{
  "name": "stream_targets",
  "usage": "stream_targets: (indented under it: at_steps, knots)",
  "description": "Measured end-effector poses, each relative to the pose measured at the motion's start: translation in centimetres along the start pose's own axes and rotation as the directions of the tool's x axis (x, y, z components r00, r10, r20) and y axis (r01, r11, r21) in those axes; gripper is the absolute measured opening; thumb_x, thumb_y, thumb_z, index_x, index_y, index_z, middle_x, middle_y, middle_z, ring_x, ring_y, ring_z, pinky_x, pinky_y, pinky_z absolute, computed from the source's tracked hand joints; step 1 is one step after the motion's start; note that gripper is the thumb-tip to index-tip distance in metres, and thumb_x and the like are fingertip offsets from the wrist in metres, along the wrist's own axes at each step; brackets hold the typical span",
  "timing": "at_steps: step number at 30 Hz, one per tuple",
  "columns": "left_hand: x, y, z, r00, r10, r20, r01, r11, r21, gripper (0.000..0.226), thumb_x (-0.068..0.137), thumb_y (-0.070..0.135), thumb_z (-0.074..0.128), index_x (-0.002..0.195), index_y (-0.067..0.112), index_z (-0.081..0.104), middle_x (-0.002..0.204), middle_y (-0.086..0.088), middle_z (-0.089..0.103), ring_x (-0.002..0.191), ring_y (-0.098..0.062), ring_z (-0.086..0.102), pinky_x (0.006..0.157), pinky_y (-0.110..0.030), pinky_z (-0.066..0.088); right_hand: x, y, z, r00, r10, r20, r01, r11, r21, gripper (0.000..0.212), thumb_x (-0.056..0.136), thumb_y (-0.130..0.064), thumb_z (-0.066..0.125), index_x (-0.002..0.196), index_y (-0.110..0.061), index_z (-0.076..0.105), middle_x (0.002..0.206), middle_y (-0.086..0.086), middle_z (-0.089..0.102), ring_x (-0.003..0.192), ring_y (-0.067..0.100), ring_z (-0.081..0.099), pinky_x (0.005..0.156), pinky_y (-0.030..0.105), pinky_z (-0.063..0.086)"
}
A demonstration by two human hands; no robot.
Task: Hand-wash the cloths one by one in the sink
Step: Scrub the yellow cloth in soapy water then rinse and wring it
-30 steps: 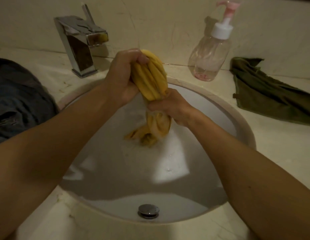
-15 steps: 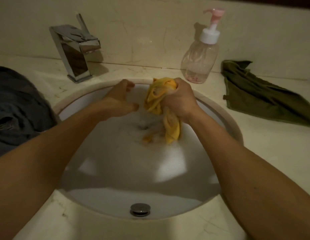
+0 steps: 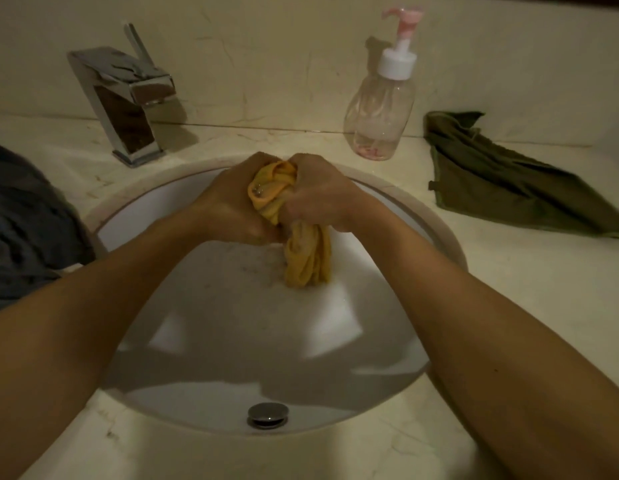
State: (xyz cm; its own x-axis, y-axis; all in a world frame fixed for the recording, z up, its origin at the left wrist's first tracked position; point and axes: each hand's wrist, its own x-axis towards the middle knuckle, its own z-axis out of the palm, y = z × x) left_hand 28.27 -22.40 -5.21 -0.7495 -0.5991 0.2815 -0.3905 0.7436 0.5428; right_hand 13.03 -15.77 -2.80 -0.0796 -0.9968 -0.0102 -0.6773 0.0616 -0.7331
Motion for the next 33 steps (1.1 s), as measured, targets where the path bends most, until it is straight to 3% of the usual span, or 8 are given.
stream_targets:
  at_steps: [2, 7, 14, 17, 20, 25, 29, 33]
  knots:
    - [0.3, 0.4, -0.2, 0.997, -0.048, -0.059, 0.052, 0.996, 0.066, 0.073, 0.038, 0.066, 0.068, 0.096, 0.023, 0.064, 0.093, 0.011, 0.063, 0.085, -0.013, 0.064, 0.071, -0.031, 0.048, 0.1, 0.5, -0.3, 1.000, 0.005, -0.030, -0.005, 1.000, -0.004, 0.053, 0.067, -0.013, 0.085, 0.113, -0.011, 0.058, 0.101, 0.004, 0.065, 0.093, 0.023, 0.066, 0.076, 0.040, 0.059]
    - [0.4, -0.8, -0.5, 0.955, -0.102, -0.279, 0.011, 0.952, -0.307, 0.071, 0.041, 0.049, 0.080, 0.101, 0.015, 0.065, 0.092, 0.003, 0.068, 0.077, 0.005, 0.062, 0.070, -0.014, 0.049, -0.1, 2.2, -0.6, 0.999, 0.039, 0.028, -0.042, 0.992, 0.119, 0.076, 0.056, -0.019, 0.094, 0.121, -0.022, 0.056, 0.111, 0.002, 0.068, 0.102, 0.020, 0.068, 0.088, 0.045, 0.061]
    - [0.2, -2.2, -0.5, 0.969, -0.156, -0.192, 0.056, 0.894, -0.445, 0.068, 0.042, 0.016, 0.090, 0.104, 0.012, 0.064, 0.096, 0.000, 0.068, 0.083, -0.004, 0.064, 0.072, -0.026, 0.055, 0.8, 2.3, -1.2, 0.995, 0.017, -0.103, 0.010, 0.967, 0.256, 0.037, 0.060, 0.004, 0.084, 0.084, -0.018, 0.066, 0.079, 0.002, 0.066, 0.075, 0.018, 0.065, 0.069, 0.044, 0.058]
    - [0.4, -2.4, -0.6, 0.968, -0.190, -0.162, 0.102, 0.894, -0.436, 0.073, 0.046, 0.012, 0.089, 0.115, 0.008, 0.064, 0.105, -0.004, 0.070, 0.088, -0.003, 0.066, 0.073, -0.025, 0.057, 0.7, 1.6, -2.3, 0.987, 0.022, -0.158, 0.024, 0.958, 0.285, 0.039, 0.061, 0.006, 0.083, 0.086, -0.019, 0.069, 0.076, -0.004, 0.069, 0.072, 0.013, 0.067, 0.066, 0.036, 0.058]
    - [-0.1, -1.6, -0.5, 0.986, -0.165, -0.034, 0.128, 0.865, -0.486, 0.077, 0.054, 0.002, 0.091, 0.123, 0.024, 0.064, 0.112, 0.009, 0.072, 0.100, -0.001, 0.067, 0.078, -0.019, 0.056, 0.4, 0.8, -2.9, 0.978, -0.003, -0.209, 0.076, 0.936, 0.343, 0.053, 0.052, 0.002, 0.084, 0.102, -0.013, 0.073, 0.086, 0.002, 0.074, 0.079, 0.017, 0.072, 0.069, 0.039, 0.063]
    - [-0.6, -0.2, 0.3, 0.973, -0.139, 0.186, 0.221, 0.802, -0.556, 0.075, 0.053, 0.034, 0.090, 0.123, 0.032, 0.063, 0.117, 0.010, 0.071, 0.110, -0.009, 0.067, 0.091, -0.034, 0.057, 0.2, -0.7, -2.8, 0.988, -0.029, -0.148, 0.115, 0.781, 0.613, 0.079, 0.042, 0.010, 0.071, 0.120, -0.003, 0.065, 0.108, 0.019, 0.067, 0.097, 0.034, 0.070, 0.079, 0.050, 0.062]
    - [-0.7, 1.1, 0.9, 0.959, -0.020, 0.282, 0.203, 0.742, -0.639, 0.045, 0.069, 0.020, 0.089, 0.110, 0.027, 0.071, 0.114, 0.002, 0.073, 0.112, -0.017, 0.067, 0.094, -0.034, 0.056, -0.1, -1.9, -2.9, 0.991, -0.098, -0.095, 0.133, 0.544, 0.829, 0.072, 0.052, 0.020, 0.056, 0.120, -0.002, 0.061, 0.096, 0.017, 0.063, 0.089, 0.033, 0.066, 0.082, 0.047, 0.058]
    - [-0.7, 2.7, 1.8, 0.985, -0.045, 0.169, 0.157, 0.661, -0.734, 0.037, 0.065, 0.014, 0.090, 0.098, 0.025, 0.075, 0.099, 0.003, 0.076, 0.101, -0.014, 0.071, 0.087, -0.035, 0.059, -0.1, -2.4, -1.9, 0.980, -0.091, -0.175, 0.195, 0.326, 0.925, 0.068, 0.053, 0.020, 0.048, 0.115, -0.005, 0.063, 0.104, 0.019, 0.058, 0.092, 0.038, 0.062, 0.092, 0.059, 0.052]
